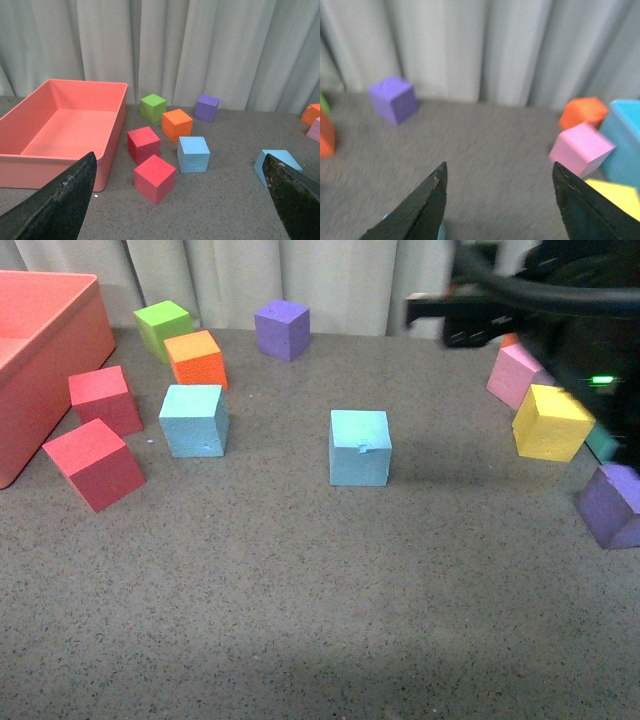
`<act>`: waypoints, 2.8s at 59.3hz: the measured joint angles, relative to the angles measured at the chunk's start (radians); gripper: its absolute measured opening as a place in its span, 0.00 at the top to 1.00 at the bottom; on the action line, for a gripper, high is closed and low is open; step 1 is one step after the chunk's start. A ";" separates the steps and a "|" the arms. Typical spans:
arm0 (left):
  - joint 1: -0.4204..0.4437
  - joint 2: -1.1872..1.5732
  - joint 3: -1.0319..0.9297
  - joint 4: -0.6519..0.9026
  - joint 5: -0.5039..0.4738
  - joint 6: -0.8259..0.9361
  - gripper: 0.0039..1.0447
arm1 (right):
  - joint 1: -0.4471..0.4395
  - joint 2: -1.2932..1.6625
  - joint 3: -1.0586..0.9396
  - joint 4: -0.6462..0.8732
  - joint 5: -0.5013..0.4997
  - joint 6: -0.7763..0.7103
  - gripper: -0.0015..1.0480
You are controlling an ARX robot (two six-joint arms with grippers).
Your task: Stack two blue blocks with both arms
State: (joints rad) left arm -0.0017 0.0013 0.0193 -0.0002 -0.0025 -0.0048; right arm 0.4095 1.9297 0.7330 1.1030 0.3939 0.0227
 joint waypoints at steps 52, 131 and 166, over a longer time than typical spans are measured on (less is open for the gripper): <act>0.000 0.000 0.000 0.000 0.002 0.000 0.06 | -0.322 -0.922 -0.672 -0.174 -0.306 -0.023 0.99; 0.000 0.000 0.000 0.000 0.002 0.000 0.06 | -0.407 -1.722 -0.731 -0.892 -0.392 -0.023 0.99; -0.008 0.081 0.037 -0.087 -0.038 -0.042 0.06 | -0.407 -1.925 -0.730 -1.102 -0.395 -0.023 0.67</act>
State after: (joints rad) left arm -0.0093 0.0826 0.0563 -0.0872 -0.0406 -0.0463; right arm 0.0025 0.0044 0.0029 0.0013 -0.0013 -0.0006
